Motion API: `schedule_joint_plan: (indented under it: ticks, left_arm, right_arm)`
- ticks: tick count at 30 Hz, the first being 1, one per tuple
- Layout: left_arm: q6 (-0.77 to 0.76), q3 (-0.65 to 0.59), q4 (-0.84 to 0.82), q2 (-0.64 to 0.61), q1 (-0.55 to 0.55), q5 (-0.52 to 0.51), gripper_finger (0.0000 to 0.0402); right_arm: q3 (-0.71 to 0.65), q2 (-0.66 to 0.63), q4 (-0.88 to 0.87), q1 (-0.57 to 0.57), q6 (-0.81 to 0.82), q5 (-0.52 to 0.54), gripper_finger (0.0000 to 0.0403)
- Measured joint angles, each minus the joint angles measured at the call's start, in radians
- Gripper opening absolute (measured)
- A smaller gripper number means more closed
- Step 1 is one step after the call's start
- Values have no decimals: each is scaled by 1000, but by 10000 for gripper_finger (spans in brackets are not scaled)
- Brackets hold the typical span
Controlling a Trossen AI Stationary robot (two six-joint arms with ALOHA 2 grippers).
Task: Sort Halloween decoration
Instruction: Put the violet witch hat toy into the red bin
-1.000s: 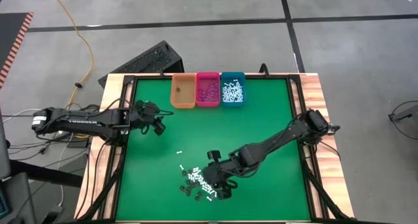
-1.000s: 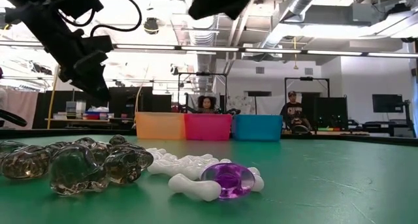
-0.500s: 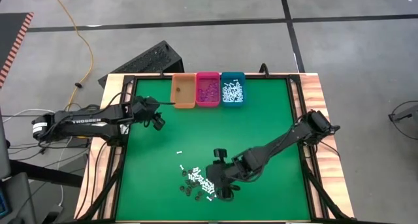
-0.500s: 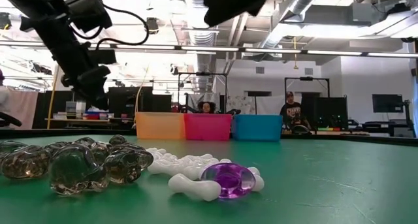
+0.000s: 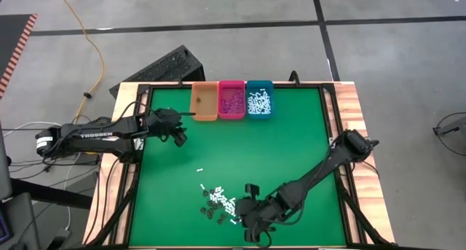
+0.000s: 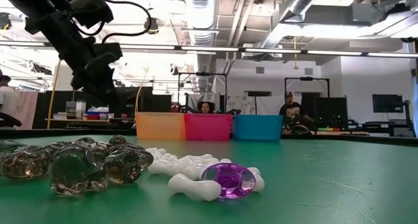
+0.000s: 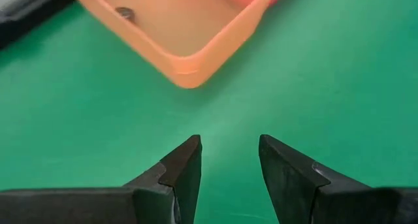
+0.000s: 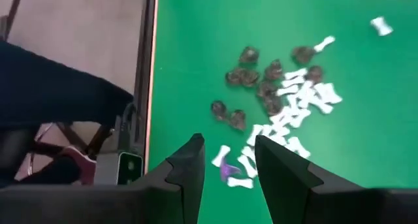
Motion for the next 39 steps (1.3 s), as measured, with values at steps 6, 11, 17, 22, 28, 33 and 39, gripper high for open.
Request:
schedule_joint_plan:
  ticks: [6, 11, 17, 22, 28, 33, 39]
  left_arm:
    - [-14, 0, 32, -2, -60, 107, 144]
    - [-55, 0, 34, -4, -151, 114, 144]
    - [-95, 0, 36, -4, -272, 70, 144]
    - [-146, 0, 35, -4, -381, 3, 144]
    - [-213, 0, 35, -4, -506, -94, 144]
    - [-255, 0, 36, -4, -581, -161, 144]
    - [-290, 1, 40, -4, -635, -207, 144]
  right_arm:
    - [-1, 115, 71, 33, 1, 7, 178]
    - [-3, 204, 80, 43, 88, 36, 203]
    - [-1, 234, 78, 30, 127, 94, 223]
    - [-1, 236, 69, 21, 106, 89, 220]
    - [-1, 236, 75, 56, 106, 104, 211]
    - [-1, 252, 89, 68, 105, 109, 206]
    - [5, 288, 67, 59, 115, 88, 205]
